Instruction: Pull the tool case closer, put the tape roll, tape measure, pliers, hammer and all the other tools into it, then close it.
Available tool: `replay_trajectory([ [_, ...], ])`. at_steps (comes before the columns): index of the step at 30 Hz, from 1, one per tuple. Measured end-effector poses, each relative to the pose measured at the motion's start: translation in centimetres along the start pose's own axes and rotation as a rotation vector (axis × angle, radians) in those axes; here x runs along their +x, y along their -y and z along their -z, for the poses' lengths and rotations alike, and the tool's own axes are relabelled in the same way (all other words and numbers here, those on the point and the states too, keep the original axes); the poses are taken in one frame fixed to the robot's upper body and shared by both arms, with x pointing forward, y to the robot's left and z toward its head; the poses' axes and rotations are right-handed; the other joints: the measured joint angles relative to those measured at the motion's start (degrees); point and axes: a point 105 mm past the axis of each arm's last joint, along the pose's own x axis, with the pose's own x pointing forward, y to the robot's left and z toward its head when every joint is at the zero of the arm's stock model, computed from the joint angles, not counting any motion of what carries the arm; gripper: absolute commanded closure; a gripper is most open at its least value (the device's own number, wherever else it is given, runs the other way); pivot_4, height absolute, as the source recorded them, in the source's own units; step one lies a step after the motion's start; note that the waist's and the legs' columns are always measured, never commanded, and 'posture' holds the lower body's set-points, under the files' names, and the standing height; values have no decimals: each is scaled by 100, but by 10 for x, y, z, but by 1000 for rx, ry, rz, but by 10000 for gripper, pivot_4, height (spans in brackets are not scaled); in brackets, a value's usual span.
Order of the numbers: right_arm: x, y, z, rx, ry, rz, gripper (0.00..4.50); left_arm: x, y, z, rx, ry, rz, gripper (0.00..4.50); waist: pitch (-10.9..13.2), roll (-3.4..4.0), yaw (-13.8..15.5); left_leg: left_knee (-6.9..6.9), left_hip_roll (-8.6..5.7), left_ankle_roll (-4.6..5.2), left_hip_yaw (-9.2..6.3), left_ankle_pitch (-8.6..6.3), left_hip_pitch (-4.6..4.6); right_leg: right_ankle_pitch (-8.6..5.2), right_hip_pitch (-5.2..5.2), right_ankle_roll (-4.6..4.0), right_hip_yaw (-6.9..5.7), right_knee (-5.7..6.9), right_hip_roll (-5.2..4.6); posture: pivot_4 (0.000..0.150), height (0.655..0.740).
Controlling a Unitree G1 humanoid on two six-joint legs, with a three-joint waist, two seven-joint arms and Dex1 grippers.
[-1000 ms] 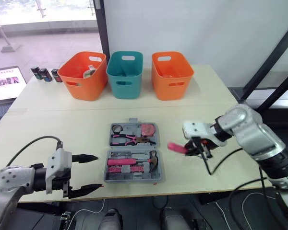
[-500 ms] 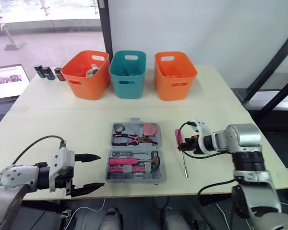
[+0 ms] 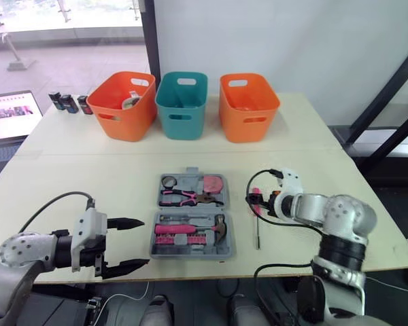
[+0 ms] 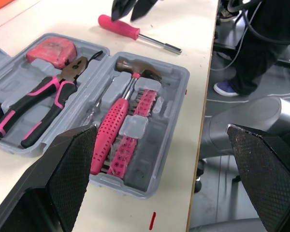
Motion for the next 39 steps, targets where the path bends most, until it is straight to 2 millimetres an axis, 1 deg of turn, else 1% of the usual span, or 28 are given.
replay_trajectory([
  [2, -15, -4, 5, -109, 48, 15, 253, 0, 0, 0, 0, 0, -2, 0, 2, 4, -7, -1, 0, 0, 0, 0, 0, 0, -3, 0, 1, 0, 0, 1500, 7400],
  [3, -19, -8, 6, -151, 64, 16, 253, 0, 0, 0, 1, 0, -2, 0, 2, 5, -25, 0, 1, 0, 0, 0, 1, 0, -5, -2, 1, 0, 0, 1500, 7400],
  [6, -35, -21, 14, -364, 138, 51, 253, 1, -1, -1, 0, 2, -8, 0, 1, 4, -51, 0, 2, 0, 0, 0, 3, 0, -6, -5, 1, -1, 0, 1500, 7400],
  [8, -35, -35, 27, -361, 181, 13, 253, 1, -1, 0, -3, 2, -12, 0, -5, -5, -61, -2, 6, 0, -1, 0, 4, -1, -5, -6, -1, -2, 3, 1500, 7400],
  [10, -30, -45, 44, -406, 197, -6, 253, 1, -3, -2, -1, 4, -12, 0, -3, -2, -81, 0, 5, -1, 4, 0, 1, -1, -5, -6, 2, -7, 0, 1500, 7400],
  [11, -28, -44, 47, -422, 212, 12, 253, 2, -3, -2, -2, 3, -11, 0, -3, -3, -83, 1, 5, -1, 5, 0, 0, 1, -2, -8, 2, -13, 0, 1500, 7400],
  [14, -21, -30, 50, -415, 282, 94, 253, 3, -3, -2, -2, 4, -7, 0, -6, -7, -66, 5, 3, -1, 6, 0, 0, 3, 3, -11, 3, -20, -1, 1500, 7400],
  [18, -4, -15, 43, -406, 365, 189, 253, 4, -7, -7, 18, 12, 3, 0, -5, -7, -72, 3, 4, -1, 5, 0, 1, 5, 0, -13, 2, -18, 0, 1500, 7400],
  [21, 5, -13, 43, -386, 390, 200, 253, 4, -8, -7, 19, 13, 6, 0, -5, -7, -81, -5, 4, -1, 5, 0, 1, 3, -1, -9, 2, -18, 1, 1500, 7400],
  [25, 25, -10, 55, -334, 367, 207, 253, 4, -9, -8, 24, 13, 7, 0, -5, -6, -80, -3, 4, -1, 5, 0, 1, 3, -1, -9, 2, -17, 1, 1500, 7400],
  [27, 30, -6, 59, -335, 353, 218, 253, 4, -9, -8, 26, 9, 8, 0, -5, -6, -81, -2, 4, -1, 5, 0, 1, 4, 1, -9, 3, -17, 1, 1500, 7400],
  [33, 37, -1, 55, -302, 373, 239, 253, 4, -10, -8, 25, 7, 6, 0, -5, -6, -77, -2, 4, -1, 5, 0, 2, 4, 1, -9, 2, -16, 1, 1500, 7400],
  [34, 38, 0, 54, -301, 377, 239, 5423, 4, -10, -8, 25, 7, 5, 0, -5, -6, -78, -2, 4, -2, 5, 0, 2, 4, 1, -9, 2, -16, 1, 1500, 7400],
  [35, 38, 0, 53, -301, 379, 238, 8653, 4, -10, -8, 25, 7, 5, 0, -5, -6, -77, -2, 4, -1, 5, 0, 2, 4, 2, -9, 2, -16, 1, 1500, 7400],
  [36, 38, 0, 53, -302, 380, 236, 13384, 4, -10, -8, 24, 7, 5, 0, -5, -6, -74, -2, 4, -1, 4, 0, 2, 4, 2, -9, 2, -16, 1, 1500, 7400],
  [39, 39, -1, 53, -306, 379, 222, 28676, 4, -9, -7, 21, 6, 4, 0, -5, -6, -73, -2, 4, -1, 5, 0, 2, 4, 1, -9, 2, -16, 1, 1500, 7400],
])
